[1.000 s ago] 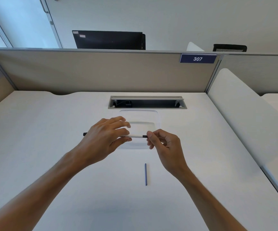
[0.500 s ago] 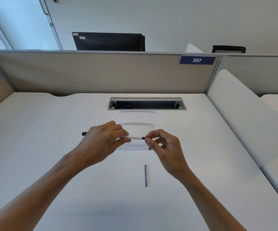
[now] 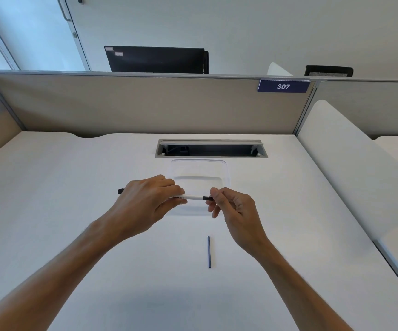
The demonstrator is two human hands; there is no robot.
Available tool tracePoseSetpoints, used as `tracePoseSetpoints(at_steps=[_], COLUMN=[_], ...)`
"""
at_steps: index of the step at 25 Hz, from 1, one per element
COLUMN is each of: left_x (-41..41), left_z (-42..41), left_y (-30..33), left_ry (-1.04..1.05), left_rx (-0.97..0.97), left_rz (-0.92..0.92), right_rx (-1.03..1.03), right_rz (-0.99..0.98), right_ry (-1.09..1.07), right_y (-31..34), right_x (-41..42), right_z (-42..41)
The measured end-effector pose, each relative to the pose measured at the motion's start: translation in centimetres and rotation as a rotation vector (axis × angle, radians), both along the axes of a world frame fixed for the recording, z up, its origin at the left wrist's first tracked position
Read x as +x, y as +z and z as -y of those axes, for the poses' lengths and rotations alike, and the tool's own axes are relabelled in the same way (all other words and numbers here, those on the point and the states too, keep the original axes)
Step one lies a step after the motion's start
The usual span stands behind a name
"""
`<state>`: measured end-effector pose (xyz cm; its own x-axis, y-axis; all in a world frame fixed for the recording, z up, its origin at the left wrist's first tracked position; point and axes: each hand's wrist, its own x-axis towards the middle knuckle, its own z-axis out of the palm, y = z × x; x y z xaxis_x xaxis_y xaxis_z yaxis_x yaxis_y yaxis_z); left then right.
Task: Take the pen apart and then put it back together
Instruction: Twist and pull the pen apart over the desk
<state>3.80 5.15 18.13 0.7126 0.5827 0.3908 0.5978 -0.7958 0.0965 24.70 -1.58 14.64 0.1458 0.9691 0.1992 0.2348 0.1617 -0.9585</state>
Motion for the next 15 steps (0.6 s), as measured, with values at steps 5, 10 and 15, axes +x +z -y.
tracePoseSetpoints(at_steps=[5,10,15], left_x=[-0.10,-0.47,-0.51], left_z=[-0.21,-0.68,-0.86], left_y=[-0.25,-0.65,-0.90], left_ry=[-0.001,-0.012,-0.009], left_rx=[0.005,-0.015,-0.022], left_rz=[0.006,0.051,0.052], right_rx=[-0.006,-0.038,-0.042], right_rz=[0.005,0.008,0.005], right_ry=[0.031,0.039,0.033], right_y=[-0.16,-0.23,-0.39], right_x=[0.23,0.70,0.85], right_z=[0.04,0.20,0.21])
